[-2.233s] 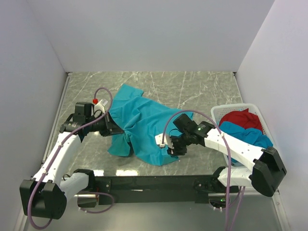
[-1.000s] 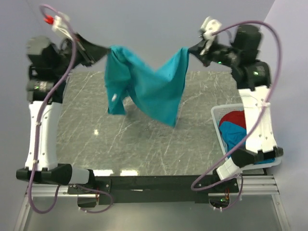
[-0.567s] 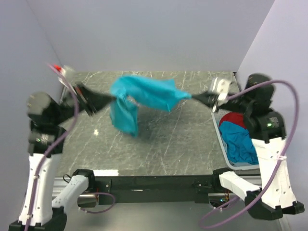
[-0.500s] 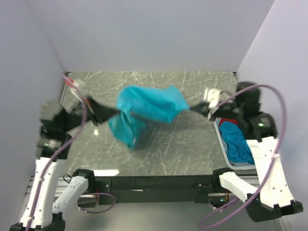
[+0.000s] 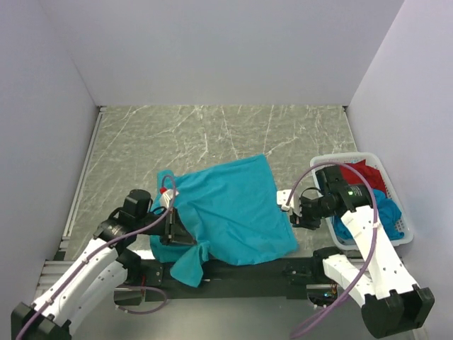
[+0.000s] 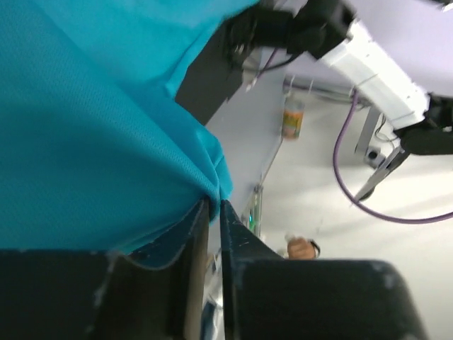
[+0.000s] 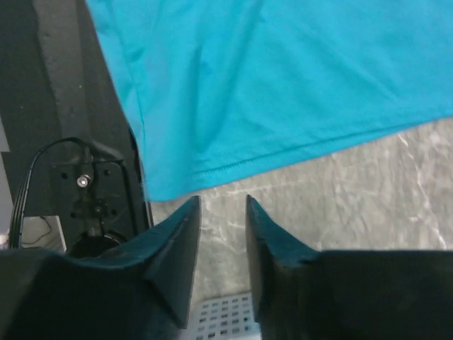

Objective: Fold and stack the t-shirts
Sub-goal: Flatten the tshirt out

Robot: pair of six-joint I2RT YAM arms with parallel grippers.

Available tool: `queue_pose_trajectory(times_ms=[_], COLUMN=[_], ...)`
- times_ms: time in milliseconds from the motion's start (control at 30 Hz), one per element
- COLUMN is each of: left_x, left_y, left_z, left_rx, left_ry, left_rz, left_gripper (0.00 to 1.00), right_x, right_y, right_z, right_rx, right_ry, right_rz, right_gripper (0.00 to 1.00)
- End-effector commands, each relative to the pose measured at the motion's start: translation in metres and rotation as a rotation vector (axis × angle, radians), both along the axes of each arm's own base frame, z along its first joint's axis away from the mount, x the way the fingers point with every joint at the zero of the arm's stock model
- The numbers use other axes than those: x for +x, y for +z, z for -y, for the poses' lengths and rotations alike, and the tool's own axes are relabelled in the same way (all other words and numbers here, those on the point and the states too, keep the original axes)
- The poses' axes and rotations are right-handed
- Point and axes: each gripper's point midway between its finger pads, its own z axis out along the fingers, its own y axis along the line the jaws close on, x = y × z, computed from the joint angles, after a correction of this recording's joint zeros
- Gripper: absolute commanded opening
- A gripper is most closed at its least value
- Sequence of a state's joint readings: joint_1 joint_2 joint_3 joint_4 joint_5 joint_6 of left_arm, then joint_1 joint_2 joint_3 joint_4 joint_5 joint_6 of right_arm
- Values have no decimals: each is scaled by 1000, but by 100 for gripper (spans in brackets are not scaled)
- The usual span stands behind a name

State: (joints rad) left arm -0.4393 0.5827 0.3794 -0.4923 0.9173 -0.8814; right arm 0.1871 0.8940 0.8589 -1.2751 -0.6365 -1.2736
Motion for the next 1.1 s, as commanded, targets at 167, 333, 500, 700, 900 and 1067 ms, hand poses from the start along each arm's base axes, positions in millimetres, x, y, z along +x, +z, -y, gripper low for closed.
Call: queue_pose_trajectory(times_ms=[167, 333, 500, 700, 900, 1067], left_x=[0, 75, 174, 240, 248, 241], left_y=[-8, 27, 61, 55, 33, 16], left_z=[-2, -10, -49, -108, -126, -133], left_rx=[153, 332, 479, 527, 531, 537], left_ry=[-31, 172, 418, 609, 658, 658], left_rz=[1, 228, 407, 373, 330, 295], left_gripper=[44, 60, 64, 64, 63, 63], right_x=[58, 148, 226, 298, 328, 335], right_y=[17, 26, -1, -30, -62, -85], right_z=[-5, -34, -58, -71, -64, -54], right_rx=[12, 142, 149, 131, 71, 2], right_ry=[-181, -394, -570, -684, -762, -790], right_rz=[39, -13, -264, -357, -348, -332], right_gripper=[44, 45, 44, 44, 44, 44])
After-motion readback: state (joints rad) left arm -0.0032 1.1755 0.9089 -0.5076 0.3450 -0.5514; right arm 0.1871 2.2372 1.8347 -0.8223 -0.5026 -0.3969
